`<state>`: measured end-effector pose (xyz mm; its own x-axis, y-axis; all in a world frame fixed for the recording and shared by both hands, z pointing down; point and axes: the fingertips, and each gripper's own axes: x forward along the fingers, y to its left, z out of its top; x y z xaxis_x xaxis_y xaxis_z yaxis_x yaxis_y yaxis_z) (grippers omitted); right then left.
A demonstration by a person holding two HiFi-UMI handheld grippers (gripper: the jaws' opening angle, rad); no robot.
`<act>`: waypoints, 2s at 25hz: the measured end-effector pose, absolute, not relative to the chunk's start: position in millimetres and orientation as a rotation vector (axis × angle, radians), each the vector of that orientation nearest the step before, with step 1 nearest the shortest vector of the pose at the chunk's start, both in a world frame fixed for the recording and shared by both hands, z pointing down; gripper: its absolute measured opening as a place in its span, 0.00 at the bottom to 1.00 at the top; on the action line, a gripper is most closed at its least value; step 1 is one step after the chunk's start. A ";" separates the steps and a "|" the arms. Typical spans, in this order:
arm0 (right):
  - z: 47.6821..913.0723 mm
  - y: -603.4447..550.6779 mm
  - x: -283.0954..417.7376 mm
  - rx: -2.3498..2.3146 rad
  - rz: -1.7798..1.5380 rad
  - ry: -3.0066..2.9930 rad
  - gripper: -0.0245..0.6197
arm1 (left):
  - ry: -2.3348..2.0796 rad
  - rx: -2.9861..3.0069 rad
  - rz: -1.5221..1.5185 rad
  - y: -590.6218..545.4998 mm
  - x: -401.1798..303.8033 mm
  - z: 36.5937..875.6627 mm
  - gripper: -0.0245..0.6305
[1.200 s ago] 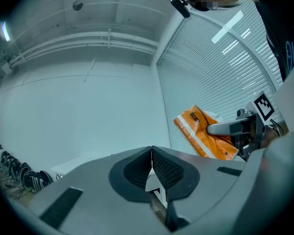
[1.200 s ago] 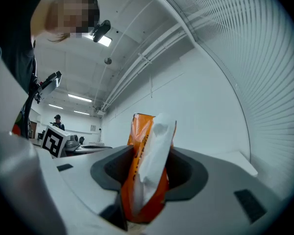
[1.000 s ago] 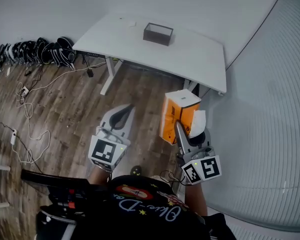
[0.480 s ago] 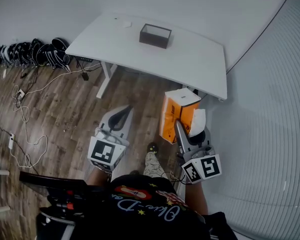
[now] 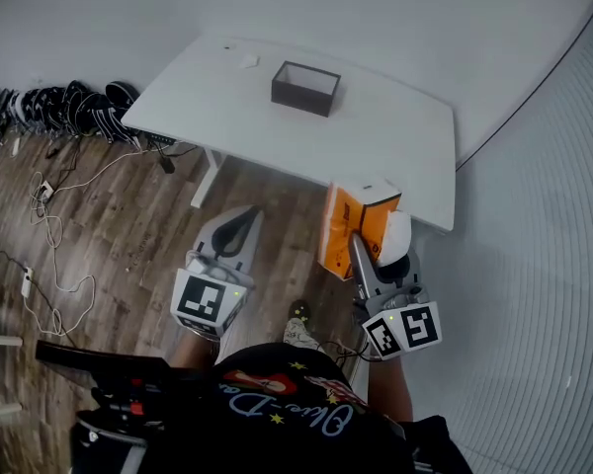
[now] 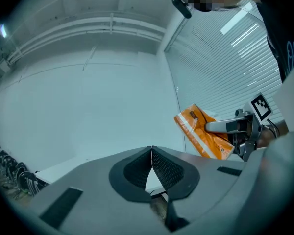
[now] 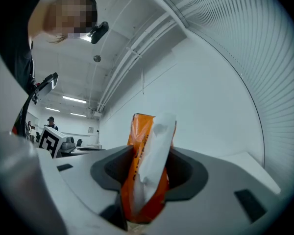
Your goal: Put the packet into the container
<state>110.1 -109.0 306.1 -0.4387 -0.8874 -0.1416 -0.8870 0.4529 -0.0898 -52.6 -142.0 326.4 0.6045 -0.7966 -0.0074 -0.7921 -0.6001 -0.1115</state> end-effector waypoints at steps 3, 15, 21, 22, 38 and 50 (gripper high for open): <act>307.0 -149.8 129.4 -1.537 -0.007 2.545 0.35 | 1.383 -2.711 -0.079 -180.8 -35.8 329.0 0.05; 315.6 -287.4 194.6 -1.437 -0.003 2.593 0.35 | 1.441 -2.668 -0.068 -312.8 37.8 335.5 0.05; 320.4 -318.7 204.5 -1.411 -0.018 2.605 0.35 | 1.478 -2.661 -0.082 -336.0 48.0 338.5 0.05; 323.2 -326.2 205.1 -1.410 -0.026 2.606 0.35 | 1.483 -2.663 -0.092 -343.1 47.8 341.5 0.05; 350.6 -474.8 189.8 -1.424 -0.060 2.611 0.35 | 1.473 -2.676 -0.105 -497.4 32.9 365.1 0.05; 326.6 -584.1 144.9 -1.488 -0.029 2.591 0.35 | 1.425 -2.699 -0.089 -613.6 -13.6 346.2 0.05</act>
<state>144.9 -584.1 326.6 -0.4950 -0.8601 -0.1231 -0.8572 0.5066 -0.0929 -13.6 -613.6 346.2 0.5637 -0.8259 0.0101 -0.8208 -0.5615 -0.1049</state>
